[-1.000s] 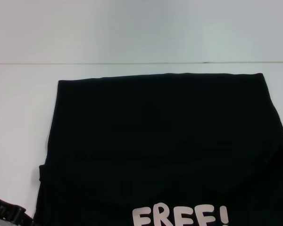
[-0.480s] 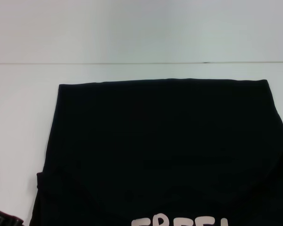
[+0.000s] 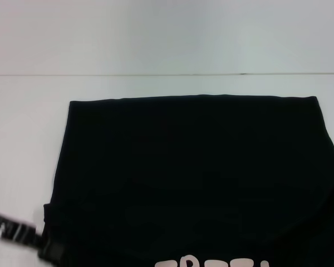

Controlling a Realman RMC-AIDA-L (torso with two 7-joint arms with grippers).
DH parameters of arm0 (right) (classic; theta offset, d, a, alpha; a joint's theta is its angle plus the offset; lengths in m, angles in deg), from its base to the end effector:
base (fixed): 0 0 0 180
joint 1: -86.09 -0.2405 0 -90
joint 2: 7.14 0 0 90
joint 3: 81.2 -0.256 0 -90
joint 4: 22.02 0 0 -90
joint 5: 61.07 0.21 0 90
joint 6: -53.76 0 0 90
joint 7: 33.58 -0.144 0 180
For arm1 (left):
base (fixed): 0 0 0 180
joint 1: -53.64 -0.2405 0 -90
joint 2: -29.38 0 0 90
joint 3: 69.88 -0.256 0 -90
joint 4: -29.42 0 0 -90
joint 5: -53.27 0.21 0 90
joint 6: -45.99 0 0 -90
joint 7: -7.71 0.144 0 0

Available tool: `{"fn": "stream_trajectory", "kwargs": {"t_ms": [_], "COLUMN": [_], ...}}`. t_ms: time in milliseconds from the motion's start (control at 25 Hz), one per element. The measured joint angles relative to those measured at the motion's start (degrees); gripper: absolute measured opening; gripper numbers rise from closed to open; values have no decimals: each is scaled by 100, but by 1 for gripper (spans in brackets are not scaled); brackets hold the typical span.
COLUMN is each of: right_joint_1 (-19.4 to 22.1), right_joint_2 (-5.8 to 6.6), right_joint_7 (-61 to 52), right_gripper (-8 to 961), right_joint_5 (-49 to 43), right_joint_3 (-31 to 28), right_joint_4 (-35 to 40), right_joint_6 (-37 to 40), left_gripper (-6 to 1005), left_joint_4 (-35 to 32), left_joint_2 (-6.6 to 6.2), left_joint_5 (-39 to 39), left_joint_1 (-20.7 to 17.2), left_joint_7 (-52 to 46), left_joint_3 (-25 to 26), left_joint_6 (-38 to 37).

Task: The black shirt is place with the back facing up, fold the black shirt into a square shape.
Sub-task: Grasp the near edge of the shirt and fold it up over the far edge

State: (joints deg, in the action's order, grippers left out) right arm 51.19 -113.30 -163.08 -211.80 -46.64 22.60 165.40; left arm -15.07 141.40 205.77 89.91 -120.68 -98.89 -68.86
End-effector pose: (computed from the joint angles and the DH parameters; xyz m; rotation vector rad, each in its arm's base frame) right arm 0.3112 0.3016 0.1011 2.5406 -1.8350 0.1648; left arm -0.2912 0.2924 0.0649 2.4464 1.7602 -0.0247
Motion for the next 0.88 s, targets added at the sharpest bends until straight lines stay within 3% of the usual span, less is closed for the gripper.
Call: {"fn": "stream_trajectory", "kwargs": {"t_ms": [280, 560, 880], "right_joint_1": [-258, -287, -289], "right_joint_2": [85, 69, 155], "right_joint_7": [297, 123, 4], "right_gripper": [76, 76, 77], "right_joint_5": [9, 128, 1098], "right_joint_3": [-917, -1220, -1376], "right_joint_4": [3, 2, 118], "right_joint_6": [-165, -1040, -1194], "left_gripper": [27, 27, 27], "left_joint_4": [189, 389, 348], "left_joint_2": [-286, -399, -482], "left_joint_5": [-271, -327, -637], "left_joint_1": [473, 760, 874], "left_joint_7": [-209, -633, -1041], "left_joint_3": [721, 763, 778], "left_joint_6": [251, 1009, 1565]}}
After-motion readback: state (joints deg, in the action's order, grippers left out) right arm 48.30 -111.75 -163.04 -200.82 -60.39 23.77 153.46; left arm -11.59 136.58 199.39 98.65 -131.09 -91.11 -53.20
